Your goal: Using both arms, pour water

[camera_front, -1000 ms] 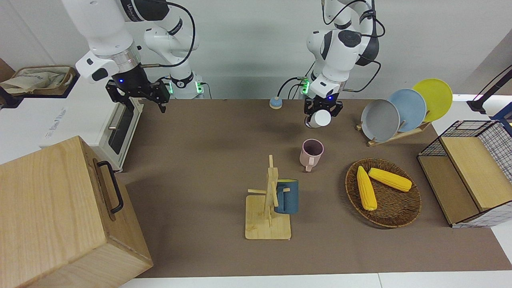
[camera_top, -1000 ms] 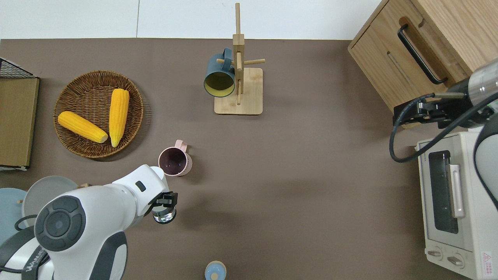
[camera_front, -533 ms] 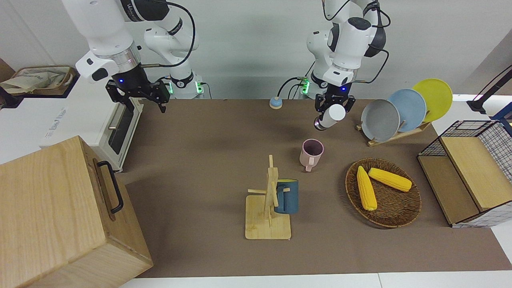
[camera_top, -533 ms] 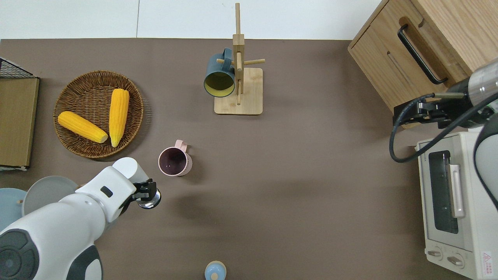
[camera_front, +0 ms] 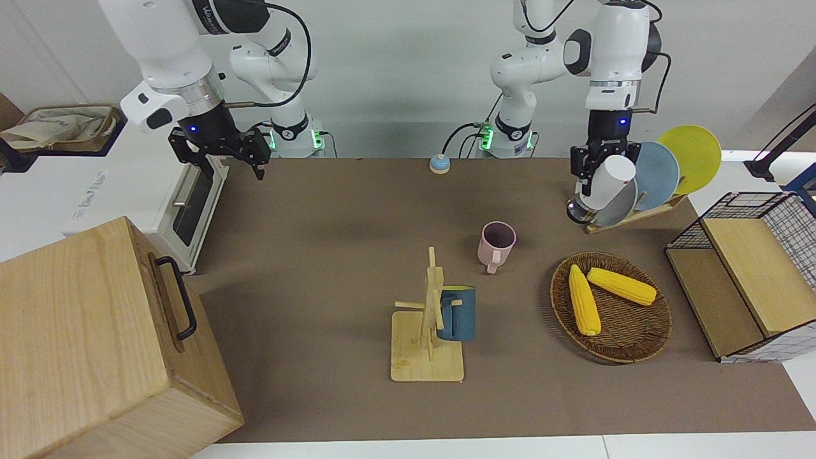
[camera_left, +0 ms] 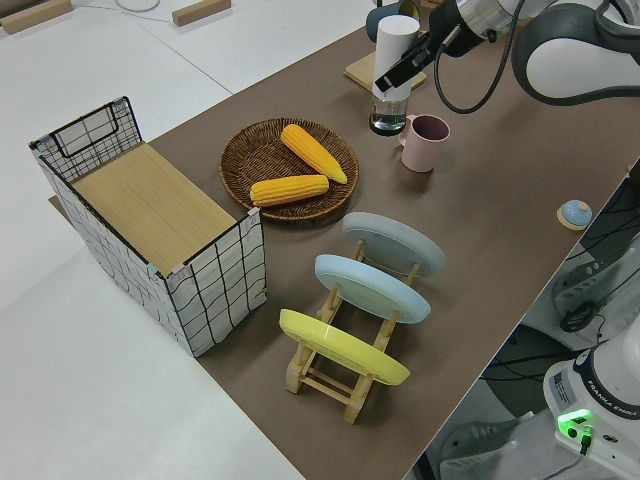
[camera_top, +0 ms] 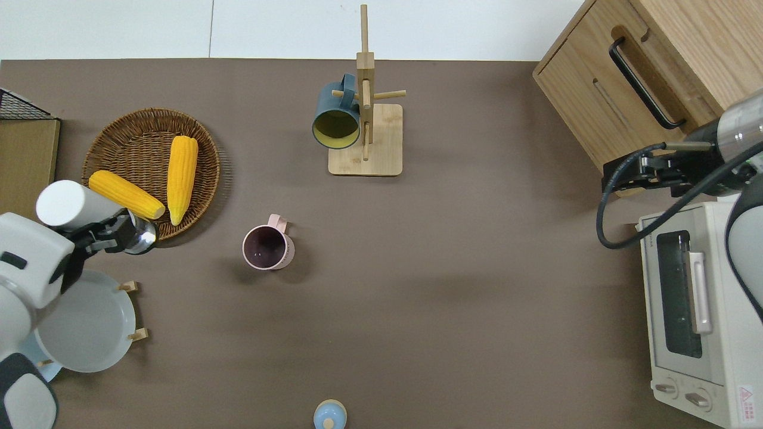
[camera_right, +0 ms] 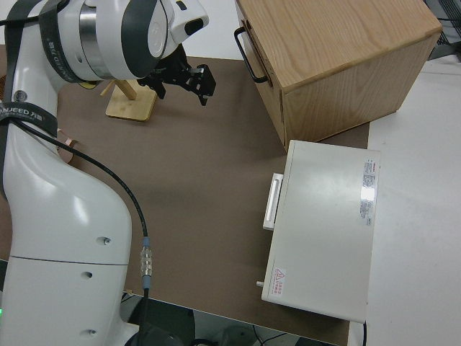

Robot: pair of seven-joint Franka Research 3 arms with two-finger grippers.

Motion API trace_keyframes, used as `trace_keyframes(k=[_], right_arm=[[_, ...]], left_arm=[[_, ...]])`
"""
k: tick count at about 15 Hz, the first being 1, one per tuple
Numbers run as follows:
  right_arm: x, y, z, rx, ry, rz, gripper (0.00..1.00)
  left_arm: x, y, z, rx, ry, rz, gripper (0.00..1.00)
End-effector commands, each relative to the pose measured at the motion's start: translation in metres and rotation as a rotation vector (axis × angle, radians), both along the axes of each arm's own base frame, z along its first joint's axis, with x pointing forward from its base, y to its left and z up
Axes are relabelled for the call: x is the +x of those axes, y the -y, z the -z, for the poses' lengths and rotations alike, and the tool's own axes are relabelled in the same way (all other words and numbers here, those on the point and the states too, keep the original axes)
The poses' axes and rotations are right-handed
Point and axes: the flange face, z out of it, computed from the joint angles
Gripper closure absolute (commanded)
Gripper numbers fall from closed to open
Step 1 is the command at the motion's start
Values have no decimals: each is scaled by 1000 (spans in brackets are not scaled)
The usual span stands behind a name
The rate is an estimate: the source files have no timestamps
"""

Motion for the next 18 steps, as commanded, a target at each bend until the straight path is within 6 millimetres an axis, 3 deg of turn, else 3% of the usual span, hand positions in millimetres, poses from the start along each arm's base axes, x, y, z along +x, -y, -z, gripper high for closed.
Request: trace_keyframes(k=[1,5,7,13,16,18], right_arm=[[-7,2,-1,16,-2,-8,9],[-6,2,0,16,-4,-8,7],[-6,2,0,16,-4,-8,7],[-6,2,0,16,-4,-8,9],[-6,2,0,16,-4,-8,7],[-7,2,-1,16,-2,-8,9]], left_arm=[[50,-53,-46,34,71,-10,1000],[86,-118,-66,69,104,-7,1000],[92,-141,-73,88,98,3,1000],[113,-235,-83,124,70,33,1000],[117,-281,-68,86,101,93,1000],[115,-313,-47,61,116,133,1000]])
